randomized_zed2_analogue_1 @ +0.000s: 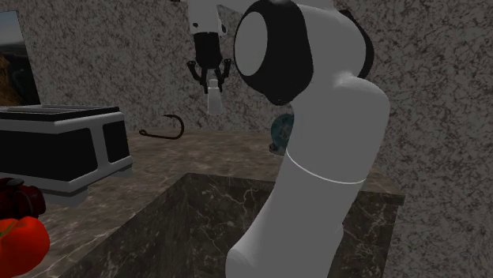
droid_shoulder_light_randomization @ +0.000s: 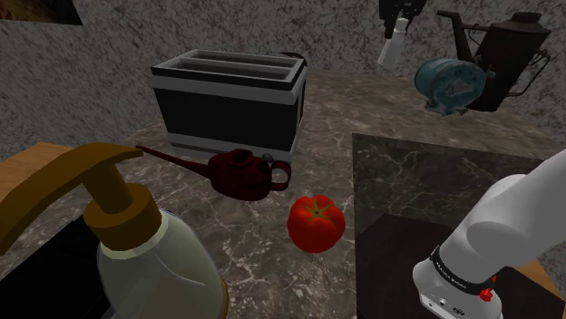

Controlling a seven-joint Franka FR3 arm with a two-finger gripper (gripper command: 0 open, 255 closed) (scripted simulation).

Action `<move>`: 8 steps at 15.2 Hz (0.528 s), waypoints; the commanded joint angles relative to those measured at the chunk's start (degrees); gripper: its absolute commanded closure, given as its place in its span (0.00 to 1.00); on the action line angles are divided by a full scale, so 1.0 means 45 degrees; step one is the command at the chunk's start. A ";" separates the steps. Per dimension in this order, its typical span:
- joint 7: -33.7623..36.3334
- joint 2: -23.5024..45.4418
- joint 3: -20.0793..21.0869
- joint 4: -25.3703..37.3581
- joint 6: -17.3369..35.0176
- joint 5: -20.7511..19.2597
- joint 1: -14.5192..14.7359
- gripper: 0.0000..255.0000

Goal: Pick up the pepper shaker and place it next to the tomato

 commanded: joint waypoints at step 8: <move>0.3023 -0.1010 0.2003 -0.0807 -0.0528 0.0616 0.0893 1.00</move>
